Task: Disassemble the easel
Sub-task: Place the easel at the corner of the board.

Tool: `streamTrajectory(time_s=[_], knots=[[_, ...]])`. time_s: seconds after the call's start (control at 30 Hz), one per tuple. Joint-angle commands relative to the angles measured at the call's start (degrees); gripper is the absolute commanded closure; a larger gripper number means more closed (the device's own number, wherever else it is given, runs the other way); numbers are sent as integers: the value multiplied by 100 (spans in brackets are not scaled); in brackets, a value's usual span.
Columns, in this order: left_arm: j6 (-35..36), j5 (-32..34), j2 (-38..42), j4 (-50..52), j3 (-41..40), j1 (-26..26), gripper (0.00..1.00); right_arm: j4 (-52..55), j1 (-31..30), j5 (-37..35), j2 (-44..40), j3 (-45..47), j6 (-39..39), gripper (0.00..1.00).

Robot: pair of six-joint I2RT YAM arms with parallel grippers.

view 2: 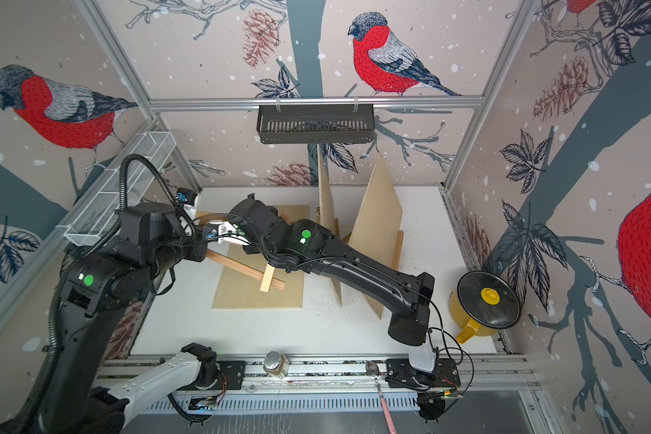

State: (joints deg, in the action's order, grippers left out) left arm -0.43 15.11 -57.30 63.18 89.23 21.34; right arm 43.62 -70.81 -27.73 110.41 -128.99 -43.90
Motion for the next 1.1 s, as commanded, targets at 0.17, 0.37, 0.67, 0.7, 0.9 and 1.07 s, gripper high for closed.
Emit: streamTrajectory(time_s=[0.17,0.37,0.67,0.7,0.9,1.07], knots=[[-28,79,41,-359,4,28,93,-47,3,34,25,-8,-92,65],[-36,62,52,-341,45,28,93,-2,14,73,86,5,-123,66],[-50,15,85,-345,52,37,93,-58,58,100,156,-21,-171,71],[-45,10,87,-341,56,35,93,-76,62,96,157,-21,-159,73],[-38,13,105,-359,1,37,93,-156,67,99,155,-15,-120,84],[-59,14,131,-409,-40,37,89,-247,66,66,123,-12,-67,93]])
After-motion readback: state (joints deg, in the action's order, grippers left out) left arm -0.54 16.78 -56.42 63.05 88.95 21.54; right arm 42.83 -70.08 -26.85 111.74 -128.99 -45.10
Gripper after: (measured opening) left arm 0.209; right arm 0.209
